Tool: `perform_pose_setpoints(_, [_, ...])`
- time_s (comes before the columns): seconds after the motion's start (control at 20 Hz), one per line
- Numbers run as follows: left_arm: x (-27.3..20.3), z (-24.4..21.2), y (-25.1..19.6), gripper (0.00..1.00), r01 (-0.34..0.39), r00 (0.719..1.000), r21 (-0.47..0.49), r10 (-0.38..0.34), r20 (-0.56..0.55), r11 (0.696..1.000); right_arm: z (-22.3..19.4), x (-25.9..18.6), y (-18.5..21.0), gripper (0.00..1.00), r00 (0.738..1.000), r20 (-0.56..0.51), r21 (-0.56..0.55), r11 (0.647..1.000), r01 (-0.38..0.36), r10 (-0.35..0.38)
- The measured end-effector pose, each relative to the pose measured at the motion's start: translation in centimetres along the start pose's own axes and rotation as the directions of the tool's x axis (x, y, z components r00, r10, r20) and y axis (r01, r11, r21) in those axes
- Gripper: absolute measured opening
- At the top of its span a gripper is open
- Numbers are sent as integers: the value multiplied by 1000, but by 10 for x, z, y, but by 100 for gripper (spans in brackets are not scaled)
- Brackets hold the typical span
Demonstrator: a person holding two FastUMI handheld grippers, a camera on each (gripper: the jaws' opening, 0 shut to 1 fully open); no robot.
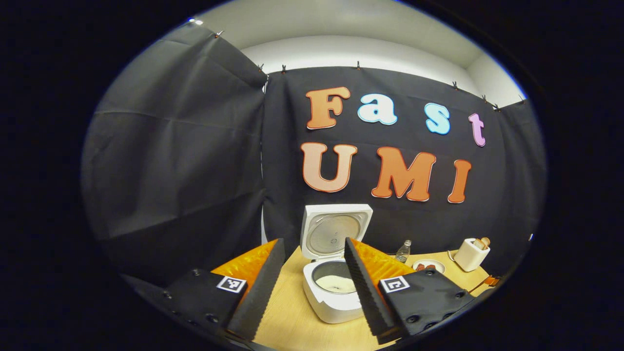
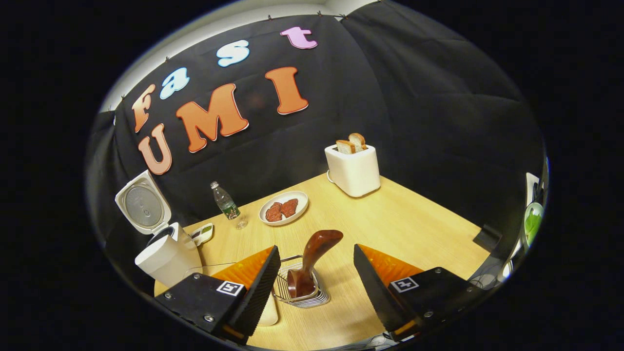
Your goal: Close the left gripper, press the button to open the rice cooker; take a wooden spoon from the chopstick holder with the right hand, scoop a spoonful of rice and pour it into the rice cooker, then put the wooden spoon back into the chopstick holder.
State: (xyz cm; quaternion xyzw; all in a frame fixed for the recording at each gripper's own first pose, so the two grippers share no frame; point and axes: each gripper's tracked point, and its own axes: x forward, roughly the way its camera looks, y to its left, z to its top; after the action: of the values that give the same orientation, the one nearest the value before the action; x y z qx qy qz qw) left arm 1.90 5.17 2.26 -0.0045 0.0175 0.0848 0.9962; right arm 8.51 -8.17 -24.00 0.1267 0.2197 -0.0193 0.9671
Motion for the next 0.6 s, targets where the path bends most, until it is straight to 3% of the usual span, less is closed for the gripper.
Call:
perform_pose_setpoints(0.1, [-5,-6,8,100,-27,1000,-4,27,-9,1000,-6,7,1,92,1000,-25,64,998,-13,15])
perform_pose_setpoints(0.35, [-12,-18,18,100,-61,997,10,62,-44,998,-6,25,3,71,998,-29,232,972,-42,50])
perform_pose_setpoints(0.6, [-17,-24,22,100,-84,994,15,85,-63,996,-8,43,8,58,997,-37,301,952,-56,70])
